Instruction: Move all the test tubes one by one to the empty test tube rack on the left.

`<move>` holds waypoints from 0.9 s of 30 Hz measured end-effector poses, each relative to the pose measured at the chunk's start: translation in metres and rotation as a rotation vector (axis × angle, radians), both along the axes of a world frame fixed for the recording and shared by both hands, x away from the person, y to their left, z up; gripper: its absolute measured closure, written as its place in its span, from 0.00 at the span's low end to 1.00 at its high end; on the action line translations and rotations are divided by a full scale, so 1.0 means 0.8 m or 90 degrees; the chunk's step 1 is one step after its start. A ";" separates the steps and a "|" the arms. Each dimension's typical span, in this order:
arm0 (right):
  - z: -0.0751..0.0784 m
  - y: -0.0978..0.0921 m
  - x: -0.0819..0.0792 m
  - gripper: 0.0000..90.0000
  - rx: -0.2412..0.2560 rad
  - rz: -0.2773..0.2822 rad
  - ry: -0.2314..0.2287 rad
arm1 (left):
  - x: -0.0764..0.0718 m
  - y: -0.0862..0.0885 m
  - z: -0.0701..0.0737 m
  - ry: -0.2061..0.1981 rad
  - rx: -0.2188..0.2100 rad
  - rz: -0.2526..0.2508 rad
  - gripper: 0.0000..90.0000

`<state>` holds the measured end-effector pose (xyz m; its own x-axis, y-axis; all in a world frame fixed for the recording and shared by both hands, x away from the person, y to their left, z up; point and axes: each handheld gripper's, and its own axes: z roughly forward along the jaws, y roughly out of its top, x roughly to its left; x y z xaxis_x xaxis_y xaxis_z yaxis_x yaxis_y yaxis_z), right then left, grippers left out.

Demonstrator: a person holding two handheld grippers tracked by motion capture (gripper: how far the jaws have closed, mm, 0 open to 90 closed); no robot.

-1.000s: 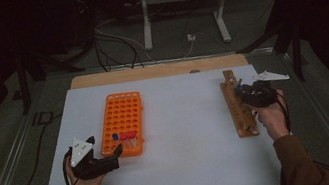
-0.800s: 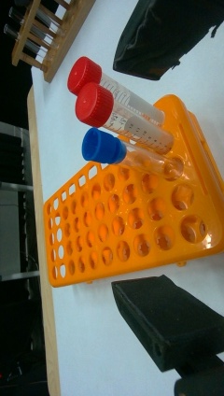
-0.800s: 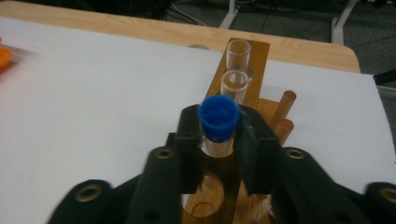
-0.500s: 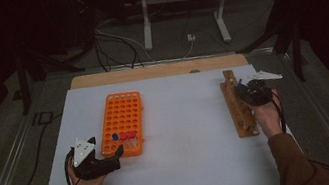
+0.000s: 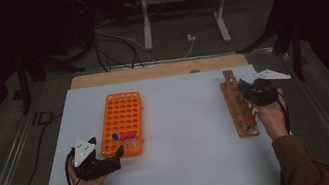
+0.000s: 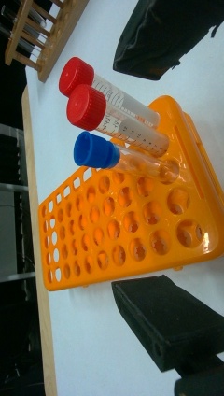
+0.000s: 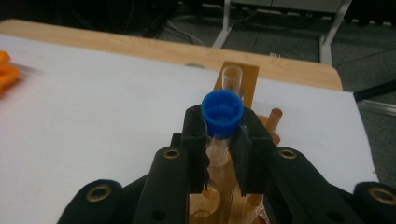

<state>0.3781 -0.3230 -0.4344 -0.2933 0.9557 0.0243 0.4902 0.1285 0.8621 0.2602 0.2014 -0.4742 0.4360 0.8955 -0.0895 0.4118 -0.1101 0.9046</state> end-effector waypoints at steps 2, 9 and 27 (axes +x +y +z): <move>0.007 -0.002 -0.005 0.86 0.006 0.002 -0.009 | 0.000 0.000 0.000 -0.001 -0.001 0.000 0.01; 0.038 -0.003 -0.023 0.86 -0.006 0.017 -0.056 | -0.002 -0.001 0.002 -0.007 -0.003 -0.001 0.01; 0.059 0.051 -0.056 0.86 0.010 0.133 -0.067 | -0.012 -0.025 0.039 -0.065 -0.049 -0.032 0.01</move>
